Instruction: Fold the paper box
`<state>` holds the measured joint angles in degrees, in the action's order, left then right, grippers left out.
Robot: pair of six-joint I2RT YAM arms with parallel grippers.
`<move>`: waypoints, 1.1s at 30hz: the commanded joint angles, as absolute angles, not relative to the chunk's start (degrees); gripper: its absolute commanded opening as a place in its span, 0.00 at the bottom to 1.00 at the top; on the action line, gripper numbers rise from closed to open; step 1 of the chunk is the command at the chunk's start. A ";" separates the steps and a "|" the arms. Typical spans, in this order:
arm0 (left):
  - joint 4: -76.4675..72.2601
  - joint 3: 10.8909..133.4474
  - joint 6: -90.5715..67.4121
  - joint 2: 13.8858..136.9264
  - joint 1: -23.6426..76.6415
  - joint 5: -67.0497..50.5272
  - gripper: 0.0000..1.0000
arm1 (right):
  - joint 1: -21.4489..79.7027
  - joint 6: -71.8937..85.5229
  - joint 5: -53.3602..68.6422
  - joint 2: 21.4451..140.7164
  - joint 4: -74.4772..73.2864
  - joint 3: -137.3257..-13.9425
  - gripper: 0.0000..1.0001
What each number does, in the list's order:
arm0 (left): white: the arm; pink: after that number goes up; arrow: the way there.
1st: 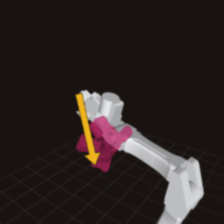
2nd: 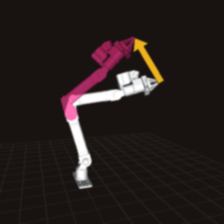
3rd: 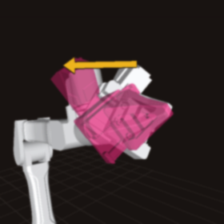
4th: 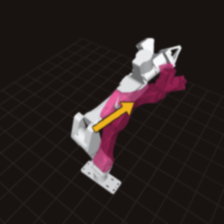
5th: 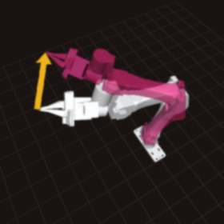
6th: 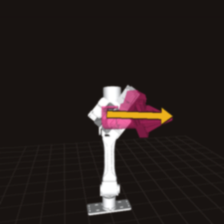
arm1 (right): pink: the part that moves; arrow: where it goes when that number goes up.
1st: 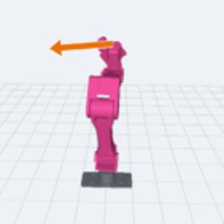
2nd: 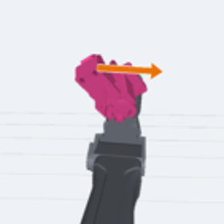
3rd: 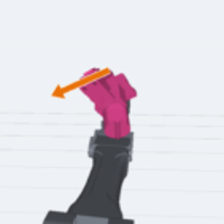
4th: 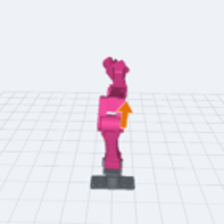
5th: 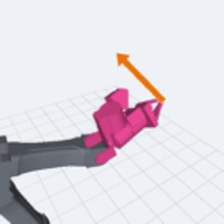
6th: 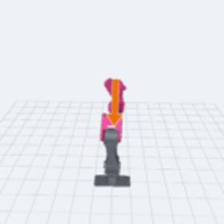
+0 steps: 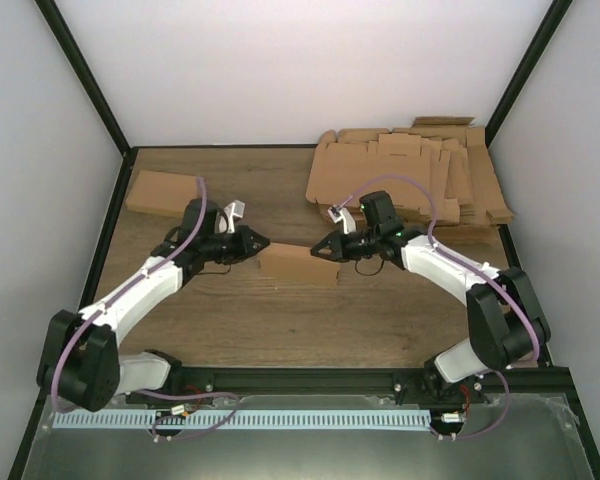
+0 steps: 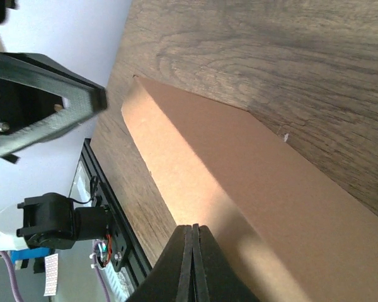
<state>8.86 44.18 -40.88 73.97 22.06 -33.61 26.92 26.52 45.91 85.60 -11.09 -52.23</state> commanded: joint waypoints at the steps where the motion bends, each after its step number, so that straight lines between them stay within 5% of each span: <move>1: 19.00 48.47 -36.11 69.42 21.99 -28.77 0.12 | 26.82 23.91 42.26 82.22 -17.30 -55.27 0.01; 4: 22.98 49.83 -34.94 66.85 22.03 -26.41 0.22 | 26.81 22.57 40.04 80.20 -19.58 -55.13 0.04; 7: 26.02 50.88 -33.27 64.65 21.98 -23.17 0.43 | 26.81 21.39 36.39 78.11 -21.33 -55.11 0.07; 10: 28.94 51.80 -31.60 64.10 22.03 -19.49 0.72 | 26.81 20.41 31.96 76.23 -22.31 -55.27 0.29; 13: 30.75 52.17 -30.78 64.40 22.06 -18.12 0.83 | 26.81 19.41 27.96 74.34 -22.41 -54.86 0.58; 17: 30.51 51.48 -30.95 64.09 22.06 -18.40 0.87 | 27.03 18.45 25.82 74.41 -23.01 -55.61 0.65; 33: 28.25 51.11 -30.36 71.10 22.04 -20.70 0.83 | 34.05 15.87 14.78 79.49 -25.27 -54.62 0.61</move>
<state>29.26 51.16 -31.07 71.64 22.06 -20.01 31.73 17.41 19.64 79.85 -23.83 -56.01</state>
